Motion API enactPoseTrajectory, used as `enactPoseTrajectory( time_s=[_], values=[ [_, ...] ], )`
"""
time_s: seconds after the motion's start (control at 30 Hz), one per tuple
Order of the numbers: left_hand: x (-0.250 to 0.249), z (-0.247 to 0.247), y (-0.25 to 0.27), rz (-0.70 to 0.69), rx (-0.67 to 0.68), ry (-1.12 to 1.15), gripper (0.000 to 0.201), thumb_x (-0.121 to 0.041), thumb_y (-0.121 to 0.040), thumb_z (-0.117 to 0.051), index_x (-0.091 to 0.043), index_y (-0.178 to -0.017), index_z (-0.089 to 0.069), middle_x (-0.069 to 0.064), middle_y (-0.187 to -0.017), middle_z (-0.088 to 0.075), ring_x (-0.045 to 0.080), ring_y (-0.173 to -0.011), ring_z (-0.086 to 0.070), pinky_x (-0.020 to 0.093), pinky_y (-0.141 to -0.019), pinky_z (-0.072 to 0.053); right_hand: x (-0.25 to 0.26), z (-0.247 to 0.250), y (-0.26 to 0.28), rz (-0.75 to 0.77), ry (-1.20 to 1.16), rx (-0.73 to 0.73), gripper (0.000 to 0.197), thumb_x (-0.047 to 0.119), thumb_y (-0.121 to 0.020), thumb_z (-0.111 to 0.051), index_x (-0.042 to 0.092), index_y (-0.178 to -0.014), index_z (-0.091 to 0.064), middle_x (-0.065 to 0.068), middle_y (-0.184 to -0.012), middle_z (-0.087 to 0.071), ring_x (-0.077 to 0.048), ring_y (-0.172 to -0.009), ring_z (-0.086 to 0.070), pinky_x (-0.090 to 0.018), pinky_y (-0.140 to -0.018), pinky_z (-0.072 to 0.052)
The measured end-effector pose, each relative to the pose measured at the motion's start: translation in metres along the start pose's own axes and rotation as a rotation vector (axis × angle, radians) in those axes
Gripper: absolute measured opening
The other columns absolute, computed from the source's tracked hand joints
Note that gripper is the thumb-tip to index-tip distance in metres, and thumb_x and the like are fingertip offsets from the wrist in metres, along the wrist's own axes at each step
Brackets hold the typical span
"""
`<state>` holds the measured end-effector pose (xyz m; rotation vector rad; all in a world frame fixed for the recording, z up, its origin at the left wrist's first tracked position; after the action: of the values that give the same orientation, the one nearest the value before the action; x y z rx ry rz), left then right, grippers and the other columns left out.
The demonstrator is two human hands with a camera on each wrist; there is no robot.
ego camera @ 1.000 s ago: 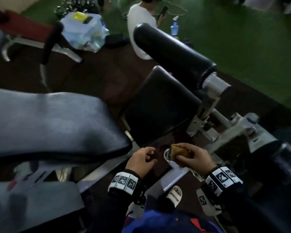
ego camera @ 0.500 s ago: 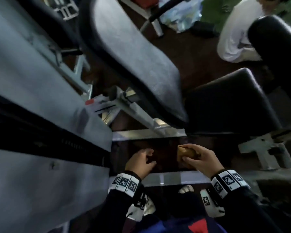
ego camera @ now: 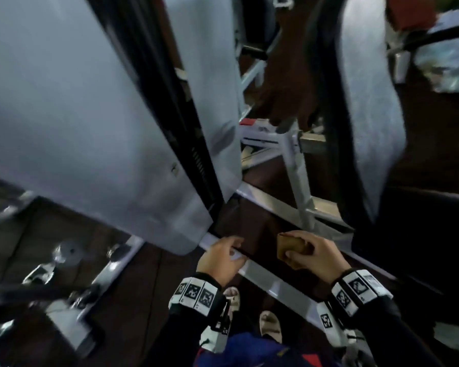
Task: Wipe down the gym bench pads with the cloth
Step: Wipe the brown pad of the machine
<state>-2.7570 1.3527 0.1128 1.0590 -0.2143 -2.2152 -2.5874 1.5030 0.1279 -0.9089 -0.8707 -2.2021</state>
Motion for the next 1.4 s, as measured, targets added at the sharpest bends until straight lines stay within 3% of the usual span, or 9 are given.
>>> enactPoseTrajectory(
  time_s=[0.1, 0.27, 0.47, 0.67, 0.77, 0.83, 1.0, 1.2, 1.4],
  values=[
    [0.021, 0.004, 0.032, 0.072, -0.078, 0.011, 0.043, -0.025, -0.083, -0.067, -0.025, -0.124, -0.059, -0.007, -0.120, -0.064, 0.013, -0.100, -0.063, 0.033, -0.091, -0.050, 0.020, -0.019, 0.000, 0.078, 0.070, 0.088, 0.043, 0.025, -0.074, -0.077, 0.035, -0.113, -0.062, 0.014, -0.104, -0.064, -0.002, -0.095, -0.058, -0.002, -0.078, -0.036],
    [0.066, 0.020, 0.088, 0.205, -0.225, 0.035, 0.045, -0.026, -0.082, -0.068, -0.028, -0.125, -0.058, -0.006, -0.122, -0.061, 0.015, -0.108, -0.060, 0.033, -0.091, -0.048, 0.053, -0.066, 0.002, 0.196, 0.097, 0.252, 0.044, 0.021, -0.074, -0.077, 0.027, -0.115, -0.064, 0.017, -0.108, -0.063, 0.001, -0.103, -0.056, 0.004, -0.082, -0.029],
    [0.125, 0.044, 0.169, 0.390, -0.423, 0.162, 0.043, -0.029, -0.080, -0.072, -0.030, -0.121, -0.060, -0.010, -0.113, -0.063, 0.009, -0.096, -0.062, 0.031, -0.088, -0.050, 0.104, -0.137, 0.015, 0.319, 0.147, 0.483, 0.041, 0.024, -0.074, -0.078, 0.043, -0.106, -0.060, 0.018, -0.107, -0.063, 0.003, -0.101, -0.057, -0.007, -0.088, -0.037],
    [0.189, 0.055, 0.267, 0.593, -0.549, 0.259, 0.044, -0.031, -0.082, -0.069, -0.029, -0.124, -0.058, -0.011, -0.116, -0.061, 0.008, -0.097, -0.062, 0.027, -0.088, -0.049, 0.165, -0.234, 0.056, 0.470, 0.230, 0.689, 0.041, 0.024, -0.073, -0.078, 0.043, -0.105, -0.061, 0.019, -0.102, -0.064, 0.005, -0.096, -0.058, -0.004, -0.080, -0.040],
    [0.220, 0.058, 0.331, 0.668, -0.644, 0.310, 0.044, -0.029, -0.081, -0.070, -0.026, -0.123, -0.059, -0.008, -0.114, -0.061, 0.012, -0.094, -0.063, 0.031, -0.087, -0.050, 0.201, -0.294, 0.090, 0.569, 0.274, 0.784, 0.041, 0.023, -0.073, -0.078, 0.046, -0.103, -0.060, 0.013, -0.103, -0.065, 0.000, -0.097, -0.059, -0.011, -0.085, -0.042],
    [0.242, 0.057, 0.379, 0.724, -0.713, 0.337, 0.042, -0.027, -0.081, -0.070, -0.025, -0.122, -0.060, -0.007, -0.113, -0.062, 0.011, -0.093, -0.062, 0.029, -0.087, -0.049, 0.225, -0.339, 0.119, 0.639, 0.319, 0.845, 0.042, 0.025, -0.073, -0.078, 0.049, -0.101, -0.058, 0.015, -0.102, -0.064, 0.003, -0.094, -0.058, -0.010, -0.083, -0.041],
    [0.298, 0.039, 0.505, 0.862, -0.873, 0.426, 0.044, -0.029, -0.082, -0.070, -0.027, -0.124, -0.059, -0.011, -0.116, -0.063, 0.005, -0.094, -0.062, 0.014, -0.080, -0.043, 0.268, -0.446, 0.212, 0.764, 0.379, 1.026, 0.042, 0.024, -0.073, -0.077, 0.048, -0.102, -0.059, 0.013, -0.101, -0.065, 0.003, -0.092, -0.059, -0.008, -0.080, -0.042],
    [0.341, -0.001, 0.635, 1.027, -1.018, 0.549, 0.040, -0.028, -0.081, -0.072, -0.024, -0.120, -0.061, -0.007, -0.115, -0.063, 0.014, -0.101, -0.063, 0.034, -0.089, -0.050, 0.295, -0.544, 0.329, 0.896, 0.443, 1.229, 0.039, 0.017, -0.073, -0.077, 0.032, -0.108, -0.066, 0.005, -0.100, -0.066, -0.003, -0.088, -0.061, -0.005, -0.077, -0.042],
    [0.358, -0.049, 0.729, 1.153, -1.176, 0.672, 0.038, -0.025, -0.079, -0.071, -0.026, -0.116, -0.063, -0.006, -0.112, -0.066, 0.011, -0.096, -0.065, 0.033, -0.088, -0.051, 0.301, -0.611, 0.427, 0.995, 0.538, 1.406, 0.039, 0.014, -0.074, -0.077, 0.028, -0.108, -0.066, 0.000, -0.100, -0.068, -0.009, -0.091, -0.063, -0.015, -0.084, -0.046]
  ],
)
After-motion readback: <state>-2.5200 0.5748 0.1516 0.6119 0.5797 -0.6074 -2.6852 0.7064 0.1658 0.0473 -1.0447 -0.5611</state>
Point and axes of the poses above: each hand's wrist, its own y-axis away from the middle knuckle, its own z-axis out of the back of the hand, x = y × z, the point moved 8 cm from there along -y, towards the middle knuckle
